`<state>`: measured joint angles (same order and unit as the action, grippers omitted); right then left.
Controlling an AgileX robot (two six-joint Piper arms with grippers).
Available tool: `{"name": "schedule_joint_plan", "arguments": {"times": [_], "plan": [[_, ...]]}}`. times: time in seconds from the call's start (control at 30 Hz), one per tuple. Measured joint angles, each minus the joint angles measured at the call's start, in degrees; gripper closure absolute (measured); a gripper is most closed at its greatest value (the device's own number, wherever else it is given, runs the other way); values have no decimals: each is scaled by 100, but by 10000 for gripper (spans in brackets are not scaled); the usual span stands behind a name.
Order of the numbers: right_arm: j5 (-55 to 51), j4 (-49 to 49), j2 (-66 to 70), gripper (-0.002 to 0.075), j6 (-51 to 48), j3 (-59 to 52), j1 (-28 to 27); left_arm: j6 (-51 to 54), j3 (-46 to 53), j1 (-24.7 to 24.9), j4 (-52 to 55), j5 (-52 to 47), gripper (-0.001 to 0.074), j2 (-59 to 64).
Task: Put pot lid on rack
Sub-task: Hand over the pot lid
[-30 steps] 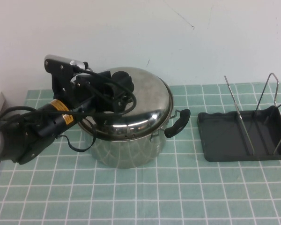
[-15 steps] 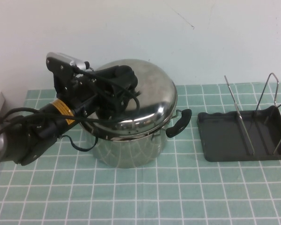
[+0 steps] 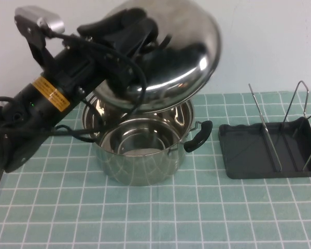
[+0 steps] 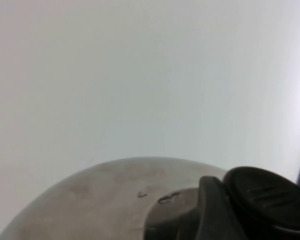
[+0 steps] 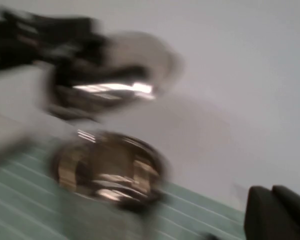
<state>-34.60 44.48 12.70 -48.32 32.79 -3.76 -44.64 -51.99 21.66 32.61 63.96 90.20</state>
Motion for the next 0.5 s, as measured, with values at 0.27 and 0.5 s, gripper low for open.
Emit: {"name": "schedule_joint_plan", "arguments": {"times": [0.27, 0.5], "plan": [[-825, 3528, 689, 711, -852, 131, 0, 578, 0, 1451, -978, 125, 401, -506], [-1113, 3926, 1065, 345, -617, 131, 0, 701, -332, 2390, -1190, 112, 402, -520]]}}
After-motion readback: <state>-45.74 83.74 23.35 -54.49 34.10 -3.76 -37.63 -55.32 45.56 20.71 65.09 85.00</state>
